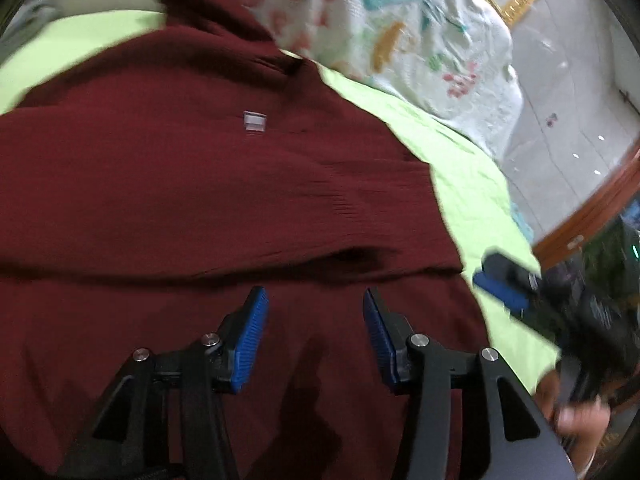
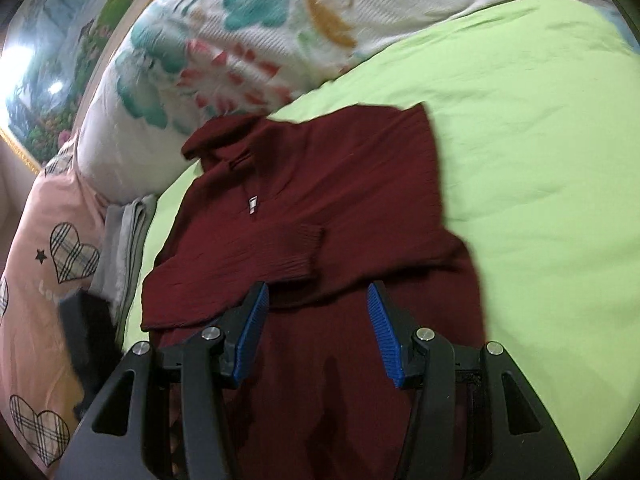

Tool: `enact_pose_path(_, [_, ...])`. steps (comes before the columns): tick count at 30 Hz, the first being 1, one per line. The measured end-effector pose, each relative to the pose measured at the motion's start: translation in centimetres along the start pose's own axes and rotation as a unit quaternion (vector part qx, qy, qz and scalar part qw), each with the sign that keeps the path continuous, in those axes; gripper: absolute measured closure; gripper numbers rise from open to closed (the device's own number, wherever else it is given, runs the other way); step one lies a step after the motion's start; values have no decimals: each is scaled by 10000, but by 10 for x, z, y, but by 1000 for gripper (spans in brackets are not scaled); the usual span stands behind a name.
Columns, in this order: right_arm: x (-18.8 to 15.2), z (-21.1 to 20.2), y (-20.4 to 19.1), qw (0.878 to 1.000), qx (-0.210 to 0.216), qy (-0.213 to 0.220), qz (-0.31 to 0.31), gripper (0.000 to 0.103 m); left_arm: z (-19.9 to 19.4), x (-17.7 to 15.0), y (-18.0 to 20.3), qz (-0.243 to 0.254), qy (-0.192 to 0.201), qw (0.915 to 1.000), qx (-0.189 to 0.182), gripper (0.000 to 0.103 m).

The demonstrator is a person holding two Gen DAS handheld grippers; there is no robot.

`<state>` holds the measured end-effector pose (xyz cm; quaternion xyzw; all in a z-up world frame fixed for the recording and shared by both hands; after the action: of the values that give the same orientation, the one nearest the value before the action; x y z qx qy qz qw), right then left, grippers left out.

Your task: Fold large clothes

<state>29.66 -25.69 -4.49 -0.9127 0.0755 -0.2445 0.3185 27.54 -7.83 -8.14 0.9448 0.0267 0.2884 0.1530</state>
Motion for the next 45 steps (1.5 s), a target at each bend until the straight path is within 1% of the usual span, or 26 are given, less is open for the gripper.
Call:
enact_pose_path(3, [8,22,-3,9999,50,-134,7,51,-31,-8,-60,-415,295,9964,678,52])
enact_pose_path(4, [11,28,-3,9999,58,-162,20,51,-40,-9,-81,-597,388,9928,964,52])
enact_pose_path(5, [16,38,-3,9997,26,-223,17,51,-50,-10,-108,-847,507,9869,1274,52])
enact_pose_path(8, [28,63,-2,9994,-126,-321,-64,51,-62,-10,-161,-1374,618,9724,1782,52])
enact_pose_path(11, [36,92,0,9979,-342,-508,-203,51,-61,-10,-190,-1588,539,9666,1936,52])
enact_pose_path(13, [38,111,2,9961,-476,-692,-275,51,-58,-8,-201,-1692,460,9656,1921,53])
enact_pose_path(15, [34,129,3,9936,-550,-911,-380,51,-57,-5,-208,-1720,482,9649,1928,53])
enact_pose_path(16, [33,134,2,9923,-589,-969,-490,56,-56,-3,-211,-1707,500,9641,1971,53])
enact_pose_path(17, [32,136,-2,9917,-579,-958,-633,84,-55,-1,-210,-1697,499,9638,1997,52])
enact_pose_path(18, [31,136,-4,9919,-508,-972,-649,97,-54,2,-212,-1677,491,9632,2042,53])
enact_pose_path(20, [37,127,-9,9941,-373,-803,-630,97,-53,5,-214,-1624,515,9628,2097,53])
enact_pose_path(21, [43,117,-13,9952,-315,-635,-677,97,-46,16,-204,-1603,530,9625,2121,53])
enact_pose_path(23, [56,87,-21,9974,-118,-280,-658,98,-47,20,-203,-1561,567,9624,2150,53])
enact_pose_path(25, [66,63,-22,9976,-139,-2,-678,98,-46,25,-202,-1529,599,9618,2190,53])
enact_pose_path(27, [76,41,-13,9969,-374,259,-647,98,-44,29,-202,-1511,610,9616,2208,53])
enact_pose_path(28, [80,35,-6,9964,-512,300,-604,98,-42,30,-202,-1504,605,9616,2215,53])
enact_pose_path(31, [81,38,16,9966,-736,93,-356,98,-34,31,-203,-1485,526,9613,2261,52])
enact_pose_path(33, [78,43,22,9936,-1049,-20,-418,98,-33,30,-202,-1415,534,9622,2267,52])
enact_pose_path(35, [78,43,24,9914,-1227,-8,-454,98,-32,30,-203,-1410,537,9633,2222,51])
enact_pose_path(38, [85,30,23,9891,-1385,278,-416,98,-34,26,-205,-1405,571,9664,2075,50])
enact_pose_path(40, [88,31,21,9858,-1592,295,-438,96,-34,23,-203,-1318,591,9677,2064,50])
enact_pose_path(41, [88,33,21,9840,-1724,181,-419,90,-34,23,-201,-1296,613,9678,2067,50])
enact_pose_path(42, [88,32,20,9785,-2007,177,-443,84,-34,22,-201,-1301,638,9678,2060,50])
enact_pose_path(43, [90,29,13,9724,-2248,345,-520,81,-34,21,-201,-1316,651,9675,2059,50])
enact_pose_path(44, [91,25,2,9730,-2156,554,-614,72,-35,20,-201,-1356,686,9668,2057,50])
enact_pose_path(45, [91,27,-15,9798,-1753,640,-727,62,-36,19,-200,-1376,713,9663,2054,50])
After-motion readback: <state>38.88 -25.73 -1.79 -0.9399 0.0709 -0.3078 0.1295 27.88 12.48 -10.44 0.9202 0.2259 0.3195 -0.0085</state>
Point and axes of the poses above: each gripper's, at about its wrist camera, not at the fingertips, and z roughly the way its jaws point, y to its right, x to its top, the point moved 5 cm from there along z, roughly the way its jaws point, and after that the axes turned 11 degrees about x, right-handed, at the moved point
